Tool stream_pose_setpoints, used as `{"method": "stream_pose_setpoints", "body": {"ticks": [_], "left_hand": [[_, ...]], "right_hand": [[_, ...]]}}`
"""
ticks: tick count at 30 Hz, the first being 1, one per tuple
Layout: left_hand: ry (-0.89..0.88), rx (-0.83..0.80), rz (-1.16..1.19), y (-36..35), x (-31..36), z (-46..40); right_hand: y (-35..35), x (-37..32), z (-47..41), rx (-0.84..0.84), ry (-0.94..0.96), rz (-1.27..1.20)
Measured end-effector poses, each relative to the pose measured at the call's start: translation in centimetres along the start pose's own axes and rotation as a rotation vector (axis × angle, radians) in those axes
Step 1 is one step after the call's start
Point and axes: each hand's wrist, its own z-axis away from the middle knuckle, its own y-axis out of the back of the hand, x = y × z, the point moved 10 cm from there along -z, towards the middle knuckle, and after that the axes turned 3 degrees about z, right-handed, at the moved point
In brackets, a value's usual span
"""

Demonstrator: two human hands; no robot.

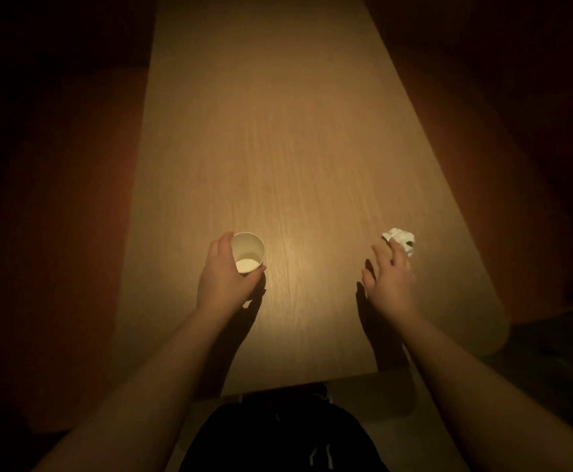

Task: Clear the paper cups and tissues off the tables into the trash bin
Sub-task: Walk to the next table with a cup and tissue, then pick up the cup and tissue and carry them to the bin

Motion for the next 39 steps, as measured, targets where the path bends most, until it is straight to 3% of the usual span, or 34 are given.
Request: {"method": "stream_pose_setpoints", "body": {"ticks": [5,10,17,28,39], "left_hand": [[-0.061,-0.025,0.036,-3.3,5.1,-0.7],[-0.075,-0.052,0.025,-6.0,7.5,-0.8],[-0.110,-0.080,-0.003,-7.5,9.8,-0.8],[-0.323,-0.199,0.028,-9.0,16.9,0.0],[-0.760,-0.541,0.090,-13.8,22.5,10.0]], "right_hand": [[0.4,4.2,-5.1,-0.068,-0.027,0.122],[-0.9,5.3,-7.2,-0.176,0.046,0.088],[0.1,6.6,-6.6,-0.030,0.126,0.025],[5.6,10.1,0.4,0.177,-0.192,-0.295],[8.5,14.2,19.7,0.513,-0.587,-0.262]]}}
